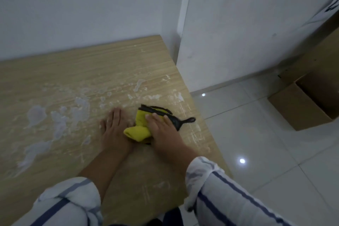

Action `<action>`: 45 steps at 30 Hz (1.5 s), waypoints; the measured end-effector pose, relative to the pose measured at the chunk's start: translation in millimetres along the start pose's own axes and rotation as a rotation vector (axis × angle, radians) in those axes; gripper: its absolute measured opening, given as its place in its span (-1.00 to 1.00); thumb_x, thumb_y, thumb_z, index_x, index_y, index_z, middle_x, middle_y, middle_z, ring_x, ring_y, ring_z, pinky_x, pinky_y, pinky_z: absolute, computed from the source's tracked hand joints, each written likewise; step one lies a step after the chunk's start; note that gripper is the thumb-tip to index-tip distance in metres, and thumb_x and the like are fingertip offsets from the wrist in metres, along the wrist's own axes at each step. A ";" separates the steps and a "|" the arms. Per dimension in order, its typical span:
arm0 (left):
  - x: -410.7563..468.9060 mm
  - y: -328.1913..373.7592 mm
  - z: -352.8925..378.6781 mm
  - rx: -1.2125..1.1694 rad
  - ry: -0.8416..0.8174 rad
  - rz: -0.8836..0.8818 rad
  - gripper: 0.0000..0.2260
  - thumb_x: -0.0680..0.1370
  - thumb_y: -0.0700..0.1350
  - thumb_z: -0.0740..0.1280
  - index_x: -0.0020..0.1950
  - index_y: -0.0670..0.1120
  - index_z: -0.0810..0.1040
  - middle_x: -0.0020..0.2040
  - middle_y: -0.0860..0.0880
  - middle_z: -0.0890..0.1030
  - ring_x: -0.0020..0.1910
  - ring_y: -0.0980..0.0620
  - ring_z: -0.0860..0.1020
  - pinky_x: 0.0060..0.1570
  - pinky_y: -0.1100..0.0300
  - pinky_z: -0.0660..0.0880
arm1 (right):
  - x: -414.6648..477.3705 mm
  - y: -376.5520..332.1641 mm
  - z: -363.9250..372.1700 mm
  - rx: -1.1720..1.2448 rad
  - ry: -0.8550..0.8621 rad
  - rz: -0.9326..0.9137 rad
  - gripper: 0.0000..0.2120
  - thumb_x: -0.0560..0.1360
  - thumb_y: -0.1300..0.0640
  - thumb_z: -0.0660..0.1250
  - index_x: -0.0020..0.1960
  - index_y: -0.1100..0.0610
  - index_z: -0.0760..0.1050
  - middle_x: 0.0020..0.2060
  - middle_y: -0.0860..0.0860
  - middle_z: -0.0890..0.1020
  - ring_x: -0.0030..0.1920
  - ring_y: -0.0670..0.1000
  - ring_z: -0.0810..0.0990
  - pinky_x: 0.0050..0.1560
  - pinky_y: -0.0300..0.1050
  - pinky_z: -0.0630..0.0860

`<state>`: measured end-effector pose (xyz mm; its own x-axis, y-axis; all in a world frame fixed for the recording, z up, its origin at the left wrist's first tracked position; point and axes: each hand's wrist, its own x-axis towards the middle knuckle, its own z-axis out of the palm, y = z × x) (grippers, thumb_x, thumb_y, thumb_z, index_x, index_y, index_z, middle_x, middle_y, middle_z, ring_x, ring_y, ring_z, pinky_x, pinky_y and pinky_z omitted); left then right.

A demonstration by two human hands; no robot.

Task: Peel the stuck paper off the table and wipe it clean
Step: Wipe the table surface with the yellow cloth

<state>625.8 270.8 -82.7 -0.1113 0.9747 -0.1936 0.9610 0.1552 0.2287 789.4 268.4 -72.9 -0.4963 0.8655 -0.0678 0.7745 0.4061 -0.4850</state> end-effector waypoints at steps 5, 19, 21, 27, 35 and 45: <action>17.0 -0.7 -6.0 -0.046 0.064 -0.049 -0.48 0.62 0.04 -0.05 0.54 -0.10 -0.04 0.56 -0.05 -0.05 0.53 -0.03 -0.13 0.48 -0.06 -0.17 | 48.7 76.3 -54.2 -0.114 0.234 0.438 -0.56 0.49 0.16 0.19 0.33 0.25 0.29 0.26 0.25 0.44 0.26 0.28 0.39 0.30 0.14 0.29; 29.7 -2.2 -9.0 -0.058 0.067 -0.060 -0.47 0.61 0.07 -0.11 0.54 -0.08 -0.10 0.56 -0.04 -0.11 0.52 0.00 -0.20 0.46 -0.01 -0.29 | 158.1 94.4 -75.6 -0.321 0.286 0.547 -0.59 0.51 0.10 0.17 0.29 0.28 0.29 0.22 0.23 0.46 0.25 0.24 0.40 0.29 0.14 0.25; 29.6 -2.2 -10.5 -0.054 0.060 -0.060 -0.47 0.61 0.08 -0.11 0.54 -0.07 -0.13 0.56 -0.03 -0.14 0.52 0.01 -0.23 0.45 0.00 -0.31 | 162.9 89.9 -90.9 -0.239 0.372 0.633 -0.63 0.54 0.10 0.15 0.27 0.28 0.32 0.23 0.21 0.44 0.30 0.22 0.32 0.36 0.17 0.15; 29.9 -3.6 -13.8 -0.113 0.067 -0.057 -0.49 0.63 0.05 -0.06 0.54 -0.06 -0.08 0.56 -0.02 -0.10 0.53 0.02 -0.17 0.46 0.00 -0.26 | 133.3 10.6 -13.6 -0.043 0.062 0.040 -0.45 0.52 0.12 0.14 0.46 0.27 0.14 0.41 0.25 0.30 0.44 0.23 0.22 0.43 0.11 0.12; -19.5 -66.7 -20.0 -0.143 0.118 -0.136 -0.49 0.62 0.06 -0.05 0.53 -0.09 0.02 0.56 -0.05 0.02 0.53 -0.01 -0.09 0.45 0.07 -0.22 | 114.9 1.8 -21.3 -0.092 0.157 0.395 -0.47 0.56 0.10 0.17 0.43 0.31 0.14 0.39 0.26 0.29 0.38 0.28 0.26 0.37 0.14 0.17; -75.8 -106.2 -49.5 -0.560 0.215 -0.258 -0.58 0.64 -0.03 0.04 0.50 -0.07 0.15 0.48 -0.07 0.26 0.45 -0.05 0.22 0.38 0.07 0.18 | 36.5 -138.9 38.0 0.481 -0.106 0.125 -0.55 0.41 0.20 0.26 0.30 0.08 0.35 0.24 0.06 0.47 0.18 0.06 0.47 0.09 -0.12 0.42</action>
<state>519.6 188.4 -45.1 -0.4244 0.8965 -0.1270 0.6258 0.3918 0.6744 648.8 232.4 -41.1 -0.4680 0.8541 -0.2268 0.5744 0.0991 -0.8125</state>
